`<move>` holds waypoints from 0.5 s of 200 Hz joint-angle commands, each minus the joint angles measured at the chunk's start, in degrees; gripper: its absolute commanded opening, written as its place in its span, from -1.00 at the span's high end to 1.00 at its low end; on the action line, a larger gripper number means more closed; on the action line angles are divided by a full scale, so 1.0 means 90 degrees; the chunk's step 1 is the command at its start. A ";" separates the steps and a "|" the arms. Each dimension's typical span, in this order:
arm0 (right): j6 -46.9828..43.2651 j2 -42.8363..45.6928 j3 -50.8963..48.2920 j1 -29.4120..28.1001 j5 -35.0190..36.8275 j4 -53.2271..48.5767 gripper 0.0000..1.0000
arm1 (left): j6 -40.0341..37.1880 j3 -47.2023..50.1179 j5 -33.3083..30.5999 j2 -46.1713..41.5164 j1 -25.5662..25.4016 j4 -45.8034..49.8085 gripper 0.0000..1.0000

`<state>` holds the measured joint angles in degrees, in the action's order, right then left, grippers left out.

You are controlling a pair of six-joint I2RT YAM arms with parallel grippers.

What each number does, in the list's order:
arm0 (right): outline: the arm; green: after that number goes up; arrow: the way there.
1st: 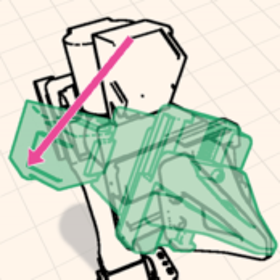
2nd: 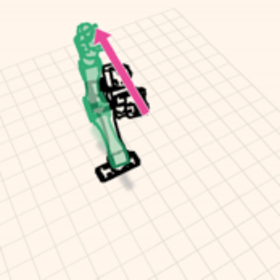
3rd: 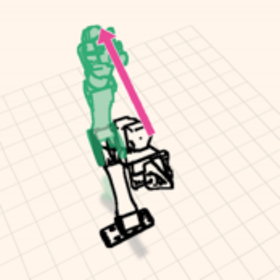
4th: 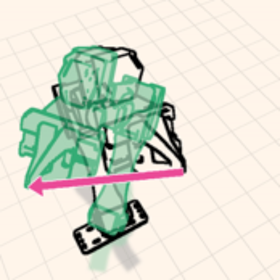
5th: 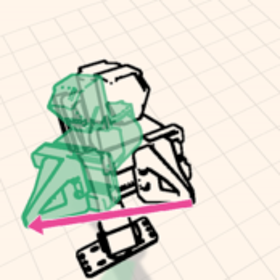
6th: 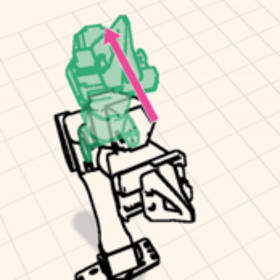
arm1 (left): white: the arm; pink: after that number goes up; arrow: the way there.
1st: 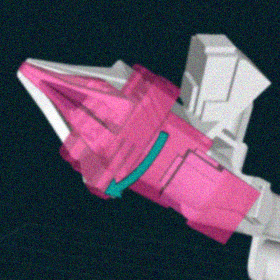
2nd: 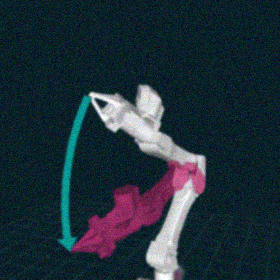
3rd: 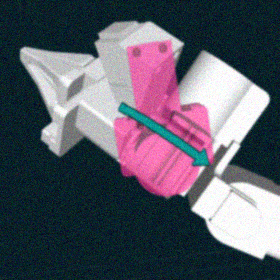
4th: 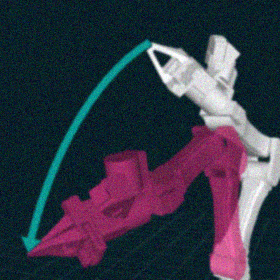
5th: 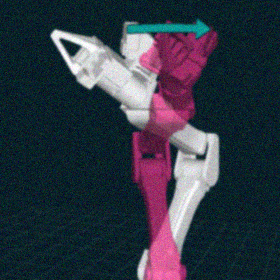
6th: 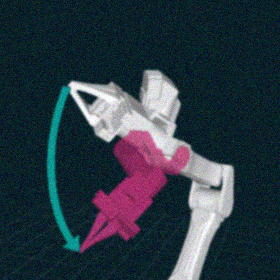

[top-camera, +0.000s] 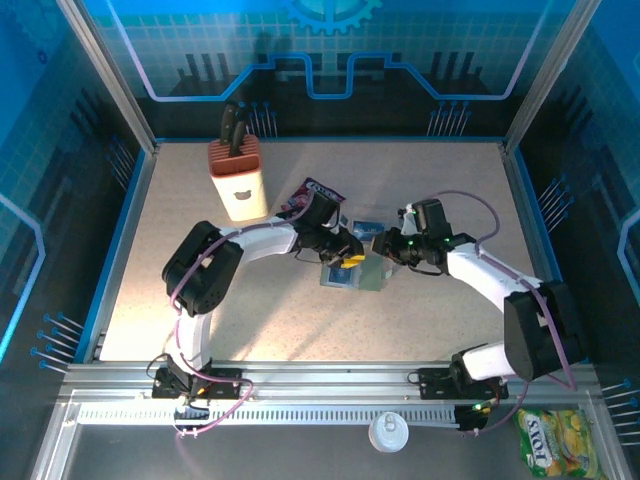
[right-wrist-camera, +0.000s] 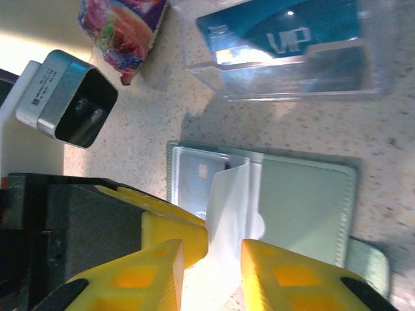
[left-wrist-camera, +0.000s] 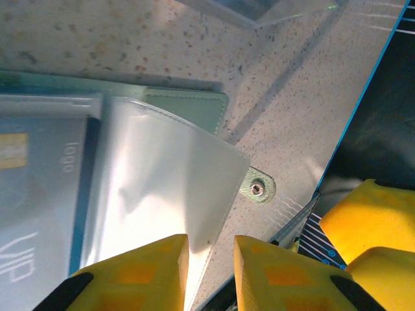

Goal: Take the credit cards out of the card holder

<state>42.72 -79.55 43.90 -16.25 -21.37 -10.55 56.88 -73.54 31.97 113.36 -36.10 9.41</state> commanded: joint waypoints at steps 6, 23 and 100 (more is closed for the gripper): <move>-0.0152 0.0287 -0.0244 0.0262 0.0009 -0.0254 0.39 | -0.0148 -0.0339 0.0140 0.0257 -0.0135 0.0427 0.49; -0.0176 0.0421 -0.0345 0.0366 -0.0056 -0.0283 0.38 | -0.0129 -0.0519 0.0149 0.0414 -0.0200 0.0477 0.48; -0.0184 0.0146 -0.0381 0.0197 -0.0565 -0.0164 0.37 | -0.0239 -0.0571 -0.0285 0.0207 -0.0093 0.0617 0.42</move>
<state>41.32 -76.27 40.80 -13.34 -23.46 -12.40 56.51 -78.72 31.46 117.82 -38.24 12.84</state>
